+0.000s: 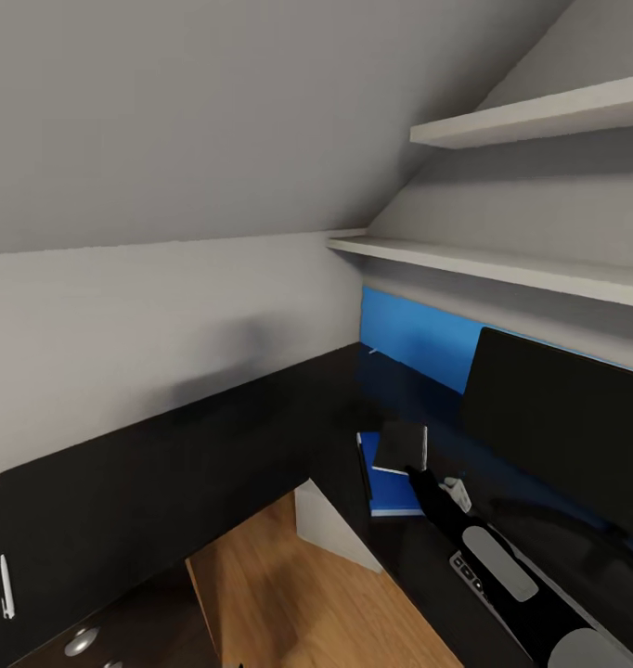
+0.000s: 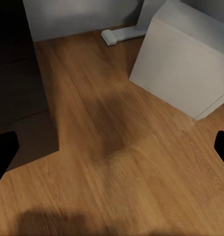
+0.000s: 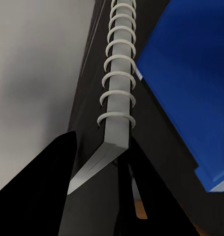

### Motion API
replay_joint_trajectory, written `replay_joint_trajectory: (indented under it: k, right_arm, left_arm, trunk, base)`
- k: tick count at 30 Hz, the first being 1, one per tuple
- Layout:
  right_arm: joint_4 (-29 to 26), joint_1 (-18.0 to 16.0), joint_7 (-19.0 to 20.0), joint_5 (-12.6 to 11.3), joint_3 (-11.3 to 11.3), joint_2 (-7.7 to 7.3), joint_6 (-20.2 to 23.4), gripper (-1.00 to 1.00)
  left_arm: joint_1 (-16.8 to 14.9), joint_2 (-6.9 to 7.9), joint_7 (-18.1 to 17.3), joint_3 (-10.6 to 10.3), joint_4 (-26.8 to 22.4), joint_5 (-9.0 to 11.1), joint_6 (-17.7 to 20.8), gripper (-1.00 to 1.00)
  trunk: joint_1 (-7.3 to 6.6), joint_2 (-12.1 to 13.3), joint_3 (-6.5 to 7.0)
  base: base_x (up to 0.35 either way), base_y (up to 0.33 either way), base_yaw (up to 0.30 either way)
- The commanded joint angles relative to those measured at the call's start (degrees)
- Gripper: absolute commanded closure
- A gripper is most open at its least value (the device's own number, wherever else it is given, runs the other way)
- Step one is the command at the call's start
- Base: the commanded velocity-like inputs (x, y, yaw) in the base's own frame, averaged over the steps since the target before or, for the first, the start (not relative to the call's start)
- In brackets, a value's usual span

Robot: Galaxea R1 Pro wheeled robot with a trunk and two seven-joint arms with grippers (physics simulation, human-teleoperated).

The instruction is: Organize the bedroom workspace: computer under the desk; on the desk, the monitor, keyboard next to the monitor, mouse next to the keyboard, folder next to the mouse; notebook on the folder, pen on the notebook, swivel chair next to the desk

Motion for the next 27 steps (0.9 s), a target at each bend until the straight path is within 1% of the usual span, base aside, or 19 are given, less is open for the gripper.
replay_joint_trajectory:
  k: [1, 10, 27]
  right_arm:
    - [0.0, -0.1, 0.2, -0.6, 0.2, -0.06, 0.0, 1.00]
    - [0.0, -0.1, 0.1, -0.7, 0.2, -0.06, 0.2, 1.00]
    - [0.1, -0.1, 0.0, -0.8, -0.1, -0.20, 0.3, 1.00]
  left_arm:
    - [-0.1, 0.07, 0.6, -0.5, -0.1, 0.3, -0.3, -1.00]
    - [-0.1, 0.11, 0.7, -0.4, -0.1, 0.3, -0.4, -1.00]
    - [-0.1, 0.43, 0.7, 0.3, -0.3, 0.3, -0.4, -1.00]
  trunk:
    - [0.23, -0.5, -0.26]
    - [2.21, -4.1, -1.88]
    - [5.95, -10.9, -4.93]
  base:
    - [0.000, 0.000, 0.000]
    - [0.000, 0.000, 0.000]
    - [0.000, 0.000, 0.000]
